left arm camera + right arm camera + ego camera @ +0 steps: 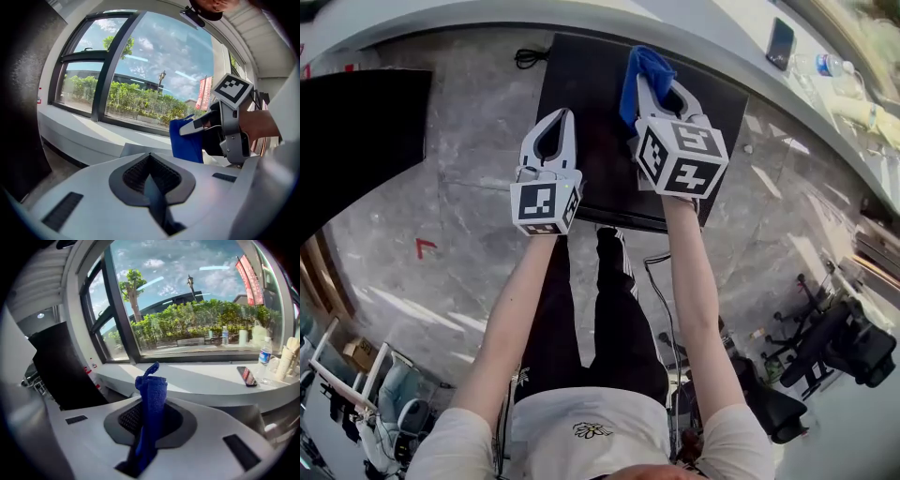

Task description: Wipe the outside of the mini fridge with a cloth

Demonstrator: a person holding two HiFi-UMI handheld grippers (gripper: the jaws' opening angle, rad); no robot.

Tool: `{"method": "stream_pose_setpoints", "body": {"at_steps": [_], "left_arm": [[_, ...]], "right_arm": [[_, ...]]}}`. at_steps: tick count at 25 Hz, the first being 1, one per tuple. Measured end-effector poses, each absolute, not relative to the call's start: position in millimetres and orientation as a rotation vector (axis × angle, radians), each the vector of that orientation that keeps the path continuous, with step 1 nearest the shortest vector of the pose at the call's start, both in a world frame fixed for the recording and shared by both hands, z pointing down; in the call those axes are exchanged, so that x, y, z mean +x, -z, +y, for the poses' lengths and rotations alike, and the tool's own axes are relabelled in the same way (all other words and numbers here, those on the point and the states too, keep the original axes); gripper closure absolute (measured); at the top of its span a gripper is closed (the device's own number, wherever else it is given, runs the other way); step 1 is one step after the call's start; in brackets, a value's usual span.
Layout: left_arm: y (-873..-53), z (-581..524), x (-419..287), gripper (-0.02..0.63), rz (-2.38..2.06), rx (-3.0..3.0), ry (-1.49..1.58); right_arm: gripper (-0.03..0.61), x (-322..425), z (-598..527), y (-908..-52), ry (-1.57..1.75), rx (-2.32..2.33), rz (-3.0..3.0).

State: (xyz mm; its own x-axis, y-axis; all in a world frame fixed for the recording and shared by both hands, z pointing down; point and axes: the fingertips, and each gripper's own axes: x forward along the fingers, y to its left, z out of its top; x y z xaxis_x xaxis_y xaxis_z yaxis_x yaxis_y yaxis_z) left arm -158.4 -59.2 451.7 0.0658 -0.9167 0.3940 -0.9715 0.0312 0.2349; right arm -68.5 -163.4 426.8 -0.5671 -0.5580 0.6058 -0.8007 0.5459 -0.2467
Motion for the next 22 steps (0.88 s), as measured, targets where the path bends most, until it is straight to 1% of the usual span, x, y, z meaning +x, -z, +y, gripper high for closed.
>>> {"method": "stream_pose_setpoints", "body": {"at_steps": [2, 5, 10, 14, 22], "left_arm": [[-452, -49, -177, 0.609, -1.890, 1.884, -0.159], [-454, -38, -205, 0.609, -1.914, 1.857, -0.155], [-458, -34, -242, 0.609, -1.948, 1.822, -0.137], [-461, -28, -263, 0.609, -1.957, 1.814, -0.135], [-477, -13, -283, 0.609, -1.973, 1.741, -0.140]], "right_arm": [[0.517, -108, -147, -424, -0.706, 1.026, -2.359], [0.517, -158, -132, -417, -0.789, 0.961, -2.411], [0.517, -214, -127, -438, -0.957, 0.915, -2.385], [0.517, -232, -125, -471, -0.980, 0.917, -2.294], [0.517, -230, -133, -504, -0.826, 0.920, -2.179]]}}
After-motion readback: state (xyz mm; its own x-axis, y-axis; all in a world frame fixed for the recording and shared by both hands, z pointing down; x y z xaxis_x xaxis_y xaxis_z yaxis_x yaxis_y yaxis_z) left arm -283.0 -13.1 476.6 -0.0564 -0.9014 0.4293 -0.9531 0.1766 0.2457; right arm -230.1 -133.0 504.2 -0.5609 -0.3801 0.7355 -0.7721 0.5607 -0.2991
